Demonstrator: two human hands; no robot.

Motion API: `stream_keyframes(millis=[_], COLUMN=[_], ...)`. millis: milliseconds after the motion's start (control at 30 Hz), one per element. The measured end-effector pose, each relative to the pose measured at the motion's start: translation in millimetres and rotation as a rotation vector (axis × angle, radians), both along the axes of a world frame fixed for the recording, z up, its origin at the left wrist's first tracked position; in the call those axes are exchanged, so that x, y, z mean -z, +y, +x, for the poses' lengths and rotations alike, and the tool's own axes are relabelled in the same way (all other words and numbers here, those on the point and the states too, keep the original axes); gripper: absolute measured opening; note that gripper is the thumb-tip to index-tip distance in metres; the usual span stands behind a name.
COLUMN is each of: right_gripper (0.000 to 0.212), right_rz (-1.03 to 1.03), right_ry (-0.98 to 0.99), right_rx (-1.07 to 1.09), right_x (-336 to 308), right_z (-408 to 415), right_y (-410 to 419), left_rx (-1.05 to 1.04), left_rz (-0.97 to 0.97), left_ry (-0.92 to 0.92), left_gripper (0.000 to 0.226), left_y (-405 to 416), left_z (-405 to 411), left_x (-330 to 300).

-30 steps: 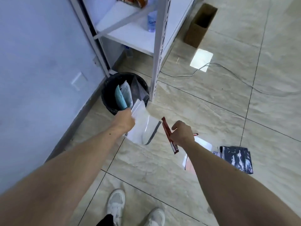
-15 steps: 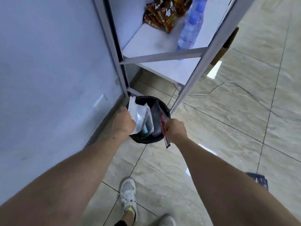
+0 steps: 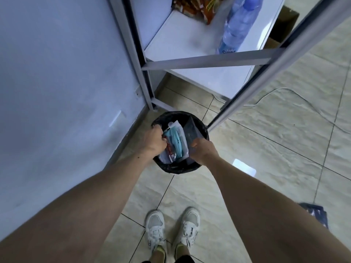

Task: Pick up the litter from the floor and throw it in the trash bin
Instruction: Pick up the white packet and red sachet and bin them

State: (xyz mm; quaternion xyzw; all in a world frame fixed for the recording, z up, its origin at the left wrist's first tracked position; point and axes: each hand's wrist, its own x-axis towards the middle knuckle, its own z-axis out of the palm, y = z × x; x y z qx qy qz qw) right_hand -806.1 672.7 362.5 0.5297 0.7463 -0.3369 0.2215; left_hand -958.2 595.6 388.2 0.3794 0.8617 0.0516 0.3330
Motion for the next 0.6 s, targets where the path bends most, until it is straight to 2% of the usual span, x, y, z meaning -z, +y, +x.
stream_keyframes(millis=[67,267,433,600], right_gripper=[0.029,0.029,0.032,0.033], right_rz=[-0.029,-0.04,-0.053,-0.07], right_ry=[-0.009,-0.026,-0.09,-0.124], right_rx=[0.028,0.114,0.154,0.293], right_x=[-4.8,-24.3,-41.3,-53.6], right_z=[8.4,46.1,114.9,202.6], right_y=[4.2,4.1,-10.0,-30.8], left_rx=[0.056,0.238,0.534,0.76], left_rz=[-0.011,-0.045,-0.125,-0.128], left_ry=[0.032,0.103,0.157,0.186], left_gripper=[0.019,0.02,0.025,0.02], left_y=[5.3,31.8,59.0,73.5], left_z=[-5.4,11.7,67.1,147.4], left_x=[-3.6,-22.0,-39.6,-51.1])
